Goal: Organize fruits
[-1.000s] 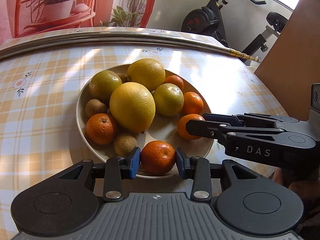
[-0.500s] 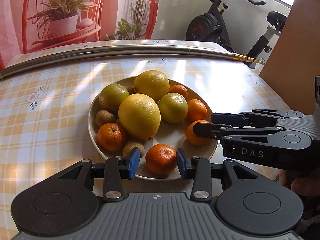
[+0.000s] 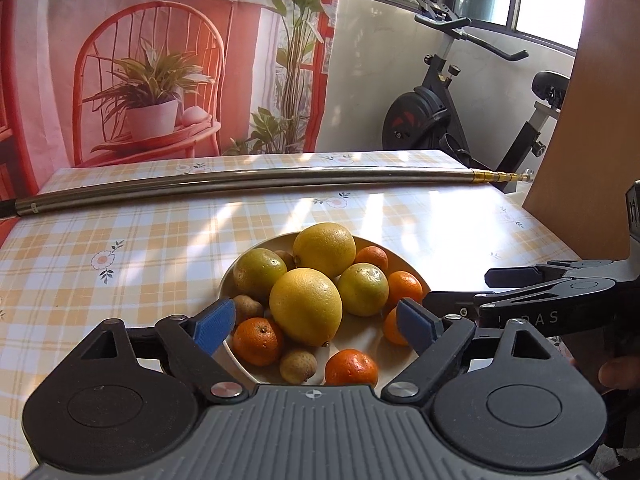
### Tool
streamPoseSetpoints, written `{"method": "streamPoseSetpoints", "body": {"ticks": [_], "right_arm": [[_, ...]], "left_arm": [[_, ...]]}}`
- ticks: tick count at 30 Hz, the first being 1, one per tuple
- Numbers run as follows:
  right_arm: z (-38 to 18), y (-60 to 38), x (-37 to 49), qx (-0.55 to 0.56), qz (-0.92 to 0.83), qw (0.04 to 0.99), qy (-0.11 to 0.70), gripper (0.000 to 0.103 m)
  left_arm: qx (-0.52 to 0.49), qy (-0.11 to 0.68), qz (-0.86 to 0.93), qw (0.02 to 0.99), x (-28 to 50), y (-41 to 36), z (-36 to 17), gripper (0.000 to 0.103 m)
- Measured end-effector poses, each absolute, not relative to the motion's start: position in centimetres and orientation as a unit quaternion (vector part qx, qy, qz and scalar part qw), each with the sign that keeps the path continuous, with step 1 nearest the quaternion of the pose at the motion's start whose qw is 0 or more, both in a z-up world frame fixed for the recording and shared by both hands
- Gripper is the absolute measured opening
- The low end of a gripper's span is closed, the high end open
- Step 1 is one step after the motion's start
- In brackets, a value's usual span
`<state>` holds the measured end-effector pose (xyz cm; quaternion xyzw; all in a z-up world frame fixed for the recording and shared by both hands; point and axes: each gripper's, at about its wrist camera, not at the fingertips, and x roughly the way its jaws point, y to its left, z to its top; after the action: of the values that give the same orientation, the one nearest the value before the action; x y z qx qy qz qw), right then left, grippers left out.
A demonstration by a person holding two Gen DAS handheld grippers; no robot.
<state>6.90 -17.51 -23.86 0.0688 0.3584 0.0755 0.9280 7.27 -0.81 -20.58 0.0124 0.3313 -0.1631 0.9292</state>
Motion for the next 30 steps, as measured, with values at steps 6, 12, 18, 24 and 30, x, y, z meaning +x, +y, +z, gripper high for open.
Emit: {"method": "streamPoseSetpoints", "body": {"ticks": [6, 12, 18, 24, 30], "right_arm": [[-23.4, -17.8, 7.0, 0.073, 0.067, 0.928, 0.359, 0.103], [-20.8, -17.9, 6.6, 0.075, 0.070, 0.934, 0.341, 0.103], [-15.4, -18.2, 6.0, 0.072, 0.077, 0.952, 0.289, 0.103], [-9.0, -18.6, 5.5, 0.068, 0.074, 0.968, 0.230, 0.103], [-4.5, -18.3, 4.4, 0.053, 0.070, 0.979, 0.185, 0.103]], "left_arm": [[0.015, 0.321, -0.150, 0.935, 7.5, -0.5, -19.7, 0.097], [-0.010, 0.305, -0.157, 0.939, 7.9, 0.5, -16.1, 0.098], [-0.001, 0.236, -0.163, 0.958, 6.9, 0.7, -10.8, 0.103], [0.005, 0.178, -0.165, 0.970, 5.5, 0.5, -6.1, 0.103], [-0.010, 0.153, -0.159, 0.975, 4.1, 0.2, -3.6, 0.103]]}}
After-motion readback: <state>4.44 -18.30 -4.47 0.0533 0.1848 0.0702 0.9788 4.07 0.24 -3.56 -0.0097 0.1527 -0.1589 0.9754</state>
